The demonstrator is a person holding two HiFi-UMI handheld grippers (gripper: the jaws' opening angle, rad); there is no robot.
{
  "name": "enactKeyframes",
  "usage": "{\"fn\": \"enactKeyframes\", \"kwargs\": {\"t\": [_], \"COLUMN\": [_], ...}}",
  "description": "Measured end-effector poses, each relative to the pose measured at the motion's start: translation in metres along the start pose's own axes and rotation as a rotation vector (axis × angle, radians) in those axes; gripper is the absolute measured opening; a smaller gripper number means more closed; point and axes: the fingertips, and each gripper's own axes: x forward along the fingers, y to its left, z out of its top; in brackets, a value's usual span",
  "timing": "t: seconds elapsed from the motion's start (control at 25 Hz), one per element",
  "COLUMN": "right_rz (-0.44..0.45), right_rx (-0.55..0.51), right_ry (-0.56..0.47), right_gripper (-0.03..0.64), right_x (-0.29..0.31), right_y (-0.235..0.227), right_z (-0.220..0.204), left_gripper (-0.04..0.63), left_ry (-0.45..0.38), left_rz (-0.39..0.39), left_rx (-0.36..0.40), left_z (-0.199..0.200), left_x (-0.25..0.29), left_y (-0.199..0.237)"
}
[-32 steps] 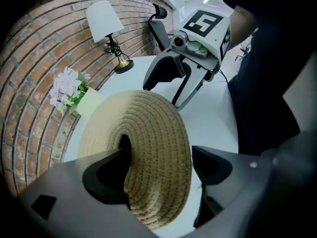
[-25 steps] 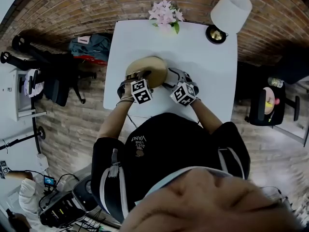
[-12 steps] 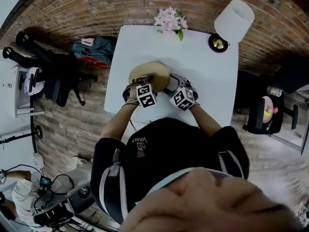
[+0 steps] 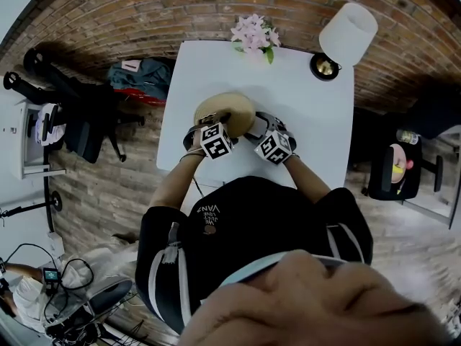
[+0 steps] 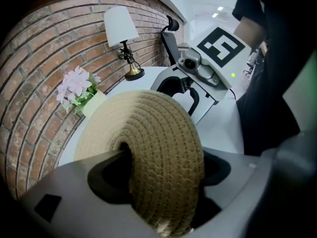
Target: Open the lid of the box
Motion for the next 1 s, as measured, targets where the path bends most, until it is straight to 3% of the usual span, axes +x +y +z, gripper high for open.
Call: {"fn": "enactKeyframes", "kwargs": {"t": [0.56, 1.0], "right_rz": [-0.017, -0.012], "right_rx": [0.001, 0.002], "right_ry": [0.046, 0.109], "right_gripper": [0.307, 0.307], "right_x": [0.002, 0.002], "right_y": [-0.002, 0.000], "right_z": [-0.002, -0.004], "left_gripper": [0.357, 0.354], "left_ry": [-0.190, -0.344], "left_rz": [0.079, 0.163], "left_rx": [-0.093, -0.217], "left_z": [0.017, 0.012], "left_x": [-0.032, -0.067], "left_y": [0.016, 0.030]}}
